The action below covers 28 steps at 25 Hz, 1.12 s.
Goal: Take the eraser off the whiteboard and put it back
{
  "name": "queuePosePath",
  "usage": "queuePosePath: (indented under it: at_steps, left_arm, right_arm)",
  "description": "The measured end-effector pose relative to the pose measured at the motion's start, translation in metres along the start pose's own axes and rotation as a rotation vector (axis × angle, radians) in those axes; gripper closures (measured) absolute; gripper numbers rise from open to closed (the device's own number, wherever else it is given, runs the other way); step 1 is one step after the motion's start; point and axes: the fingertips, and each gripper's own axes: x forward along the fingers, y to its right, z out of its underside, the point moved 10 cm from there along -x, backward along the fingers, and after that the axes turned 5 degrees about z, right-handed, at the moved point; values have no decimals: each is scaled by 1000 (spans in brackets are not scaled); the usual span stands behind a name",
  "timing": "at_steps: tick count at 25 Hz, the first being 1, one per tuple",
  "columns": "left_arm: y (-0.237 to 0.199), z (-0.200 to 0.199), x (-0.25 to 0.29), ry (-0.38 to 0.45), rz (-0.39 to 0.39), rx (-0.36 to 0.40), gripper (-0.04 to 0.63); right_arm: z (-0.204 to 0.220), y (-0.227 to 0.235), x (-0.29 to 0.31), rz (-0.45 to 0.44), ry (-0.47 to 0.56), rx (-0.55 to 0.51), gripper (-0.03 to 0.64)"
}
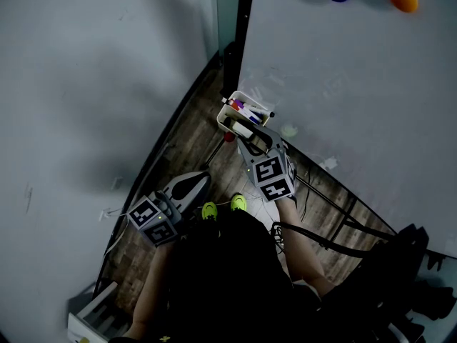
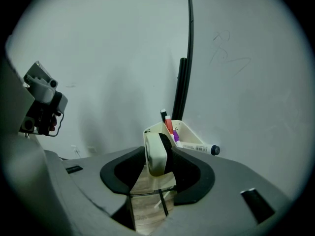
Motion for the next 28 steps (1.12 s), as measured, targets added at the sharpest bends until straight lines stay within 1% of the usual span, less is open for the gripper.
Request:
queuePosePath:
  at_steps: [5, 16, 28]
  left_arm:
    - [2, -1, 0, -2, 6, 7, 572]
    - [8, -1, 7, -9, 14, 14, 572]
    - [16, 10, 28, -21, 13, 18, 572]
  right_arm:
    - [-2, -2, -3, -17, 2, 9, 448]
    - [-6, -3, -18, -11, 36, 13, 445]
    - [3, -1, -42, -49, 69, 19, 445]
